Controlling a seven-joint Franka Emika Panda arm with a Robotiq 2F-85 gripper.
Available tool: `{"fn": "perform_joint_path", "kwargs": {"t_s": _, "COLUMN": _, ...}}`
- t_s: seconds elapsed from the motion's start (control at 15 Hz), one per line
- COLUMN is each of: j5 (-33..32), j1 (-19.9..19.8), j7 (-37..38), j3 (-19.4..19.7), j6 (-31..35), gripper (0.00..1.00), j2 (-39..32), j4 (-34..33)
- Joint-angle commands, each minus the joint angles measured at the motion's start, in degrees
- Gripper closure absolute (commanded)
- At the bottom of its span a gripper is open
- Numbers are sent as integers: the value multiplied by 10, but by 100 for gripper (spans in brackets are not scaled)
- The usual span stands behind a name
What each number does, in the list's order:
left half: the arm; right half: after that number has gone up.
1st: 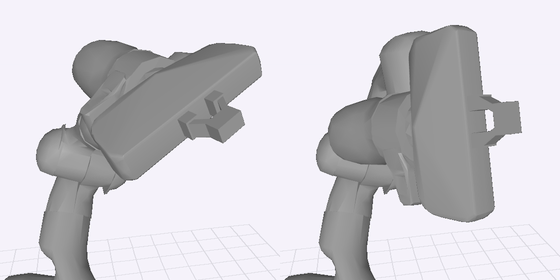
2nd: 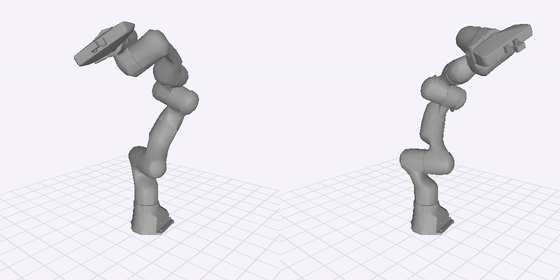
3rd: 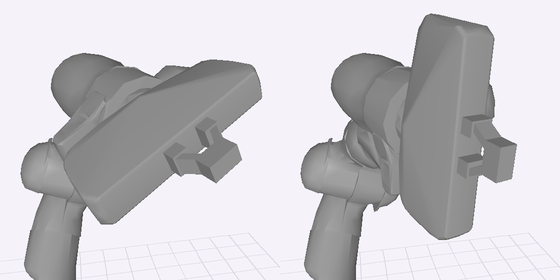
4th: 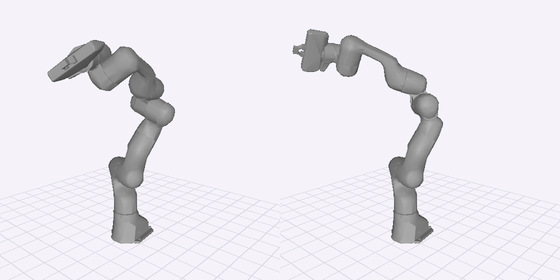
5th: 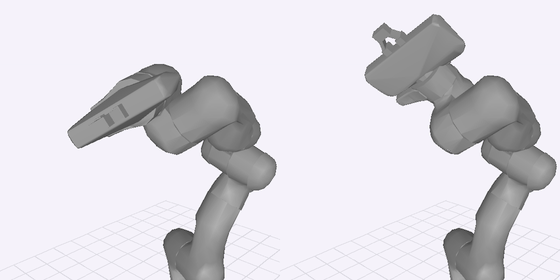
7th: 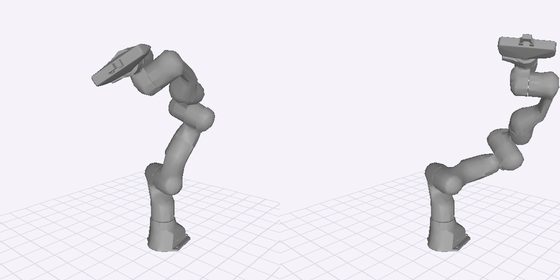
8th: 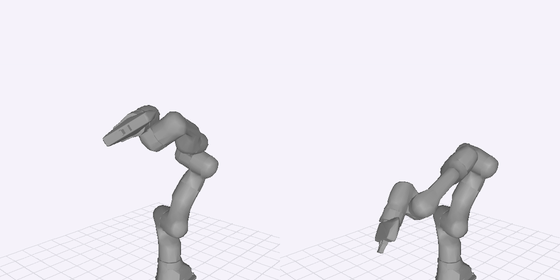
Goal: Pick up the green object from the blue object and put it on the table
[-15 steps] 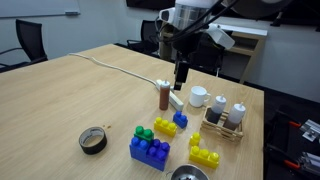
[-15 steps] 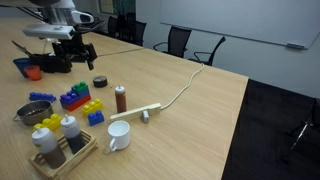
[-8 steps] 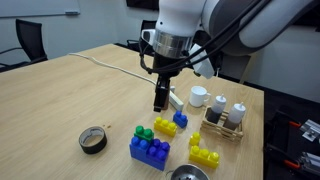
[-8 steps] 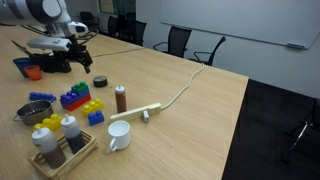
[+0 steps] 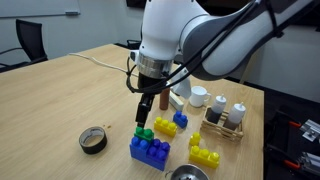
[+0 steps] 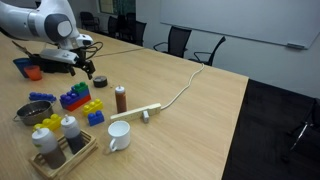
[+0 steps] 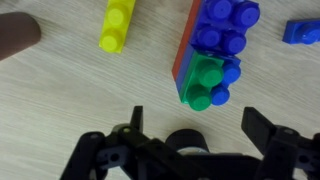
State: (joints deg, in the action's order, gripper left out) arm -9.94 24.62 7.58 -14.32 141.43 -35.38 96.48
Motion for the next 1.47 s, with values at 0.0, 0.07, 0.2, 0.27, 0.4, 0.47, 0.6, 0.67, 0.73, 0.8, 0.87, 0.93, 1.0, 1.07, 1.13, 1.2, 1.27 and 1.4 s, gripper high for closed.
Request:
{"fn": "perform_joint_path", "kwargs": {"t_s": 0.0, "j5": 26, "j1": 5, "j7": -5, "j3": 3, "j6": 9, "gripper": 0, "j2": -22, "j4": -18}}
{"fn": "perform_joint_path", "kwargs": {"t_s": 0.07, "j5": 26, "j1": 8, "j7": -5, "j3": 5, "j6": 7, "gripper": 0, "j2": -26, "j4": -21}}
{"fn": "perform_joint_path", "kwargs": {"t_s": 0.2, "j5": 23, "j1": 13, "j7": -5, "j3": 8, "j6": 4, "gripper": 0, "j2": -35, "j4": -28}}
{"fn": "perform_joint_path", "kwargs": {"t_s": 0.27, "j5": 23, "j1": 15, "j7": -5, "j3": 8, "j6": 4, "gripper": 0, "j2": -38, "j4": -31}}
{"fn": "perform_joint_path", "kwargs": {"t_s": 0.4, "j5": 24, "j1": 17, "j7": -6, "j3": 7, "j6": 2, "gripper": 0, "j2": -43, "j4": -34}}
{"fn": "perform_joint_path", "kwargs": {"t_s": 0.47, "j5": 23, "j1": 19, "j7": -6, "j3": 8, "j6": 2, "gripper": 0, "j2": -46, "j4": -35}}
{"fn": "perform_joint_path", "kwargs": {"t_s": 0.6, "j5": 20, "j1": 21, "j7": -10, "j3": 9, "j6": 2, "gripper": 0, "j2": -53, "j4": -39}}
{"fn": "perform_joint_path", "kwargs": {"t_s": 0.67, "j5": 20, "j1": 21, "j7": -11, "j3": 9, "j6": 1, "gripper": 0, "j2": -55, "j4": -40}}
{"fn": "perform_joint_path", "kwargs": {"t_s": 0.73, "j5": 19, "j1": 22, "j7": -10, "j3": 9, "j6": 1, "gripper": 0, "j2": -57, "j4": -41}}
{"fn": "perform_joint_path", "kwargs": {"t_s": 0.8, "j5": 18, "j1": 23, "j7": -9, "j3": 10, "j6": 1, "gripper": 2, "j2": -58, "j4": -40}}
{"fn": "perform_joint_path", "kwargs": {"t_s": 0.87, "j5": 17, "j1": 24, "j7": -8, "j3": 12, "j6": 1, "gripper": 8, "j2": -60, "j4": -41}}
{"fn": "perform_joint_path", "kwargs": {"t_s": 0.93, "j5": 15, "j1": 25, "j7": -7, "j3": 13, "j6": 0, "gripper": 17, "j2": -62, "j4": -42}}
{"fn": "perform_joint_path", "kwargs": {"t_s": 1.0, "j5": 14, "j1": 26, "j7": -7, "j3": 14, "j6": 0, "gripper": 32, "j2": -63, "j4": -42}}
{"fn": "perform_joint_path", "kwargs": {"t_s": 1.07, "j5": 13, "j1": 27, "j7": -7, "j3": 16, "j6": 0, "gripper": 40, "j2": -63, "j4": -42}}
{"fn": "perform_joint_path", "kwargs": {"t_s": 1.13, "j5": 11, "j1": 28, "j7": -5, "j3": 18, "j6": 0, "gripper": 48, "j2": -64, "j4": -42}}
{"fn": "perform_joint_path", "kwargs": {"t_s": 1.2, "j5": 10, "j1": 29, "j7": -4, "j3": 20, "j6": 1, "gripper": 54, "j2": -63, "j4": -42}}
{"fn": "perform_joint_path", "kwargs": {"t_s": 1.27, "j5": 10, "j1": 30, "j7": -4, "j3": 22, "j6": 1, "gripper": 62, "j2": -63, "j4": -42}}
{"fn": "perform_joint_path", "kwargs": {"t_s": 1.4, "j5": 10, "j1": 31, "j7": -4, "j3": 24, "j6": 0, "gripper": 77, "j2": -64, "j4": -43}}
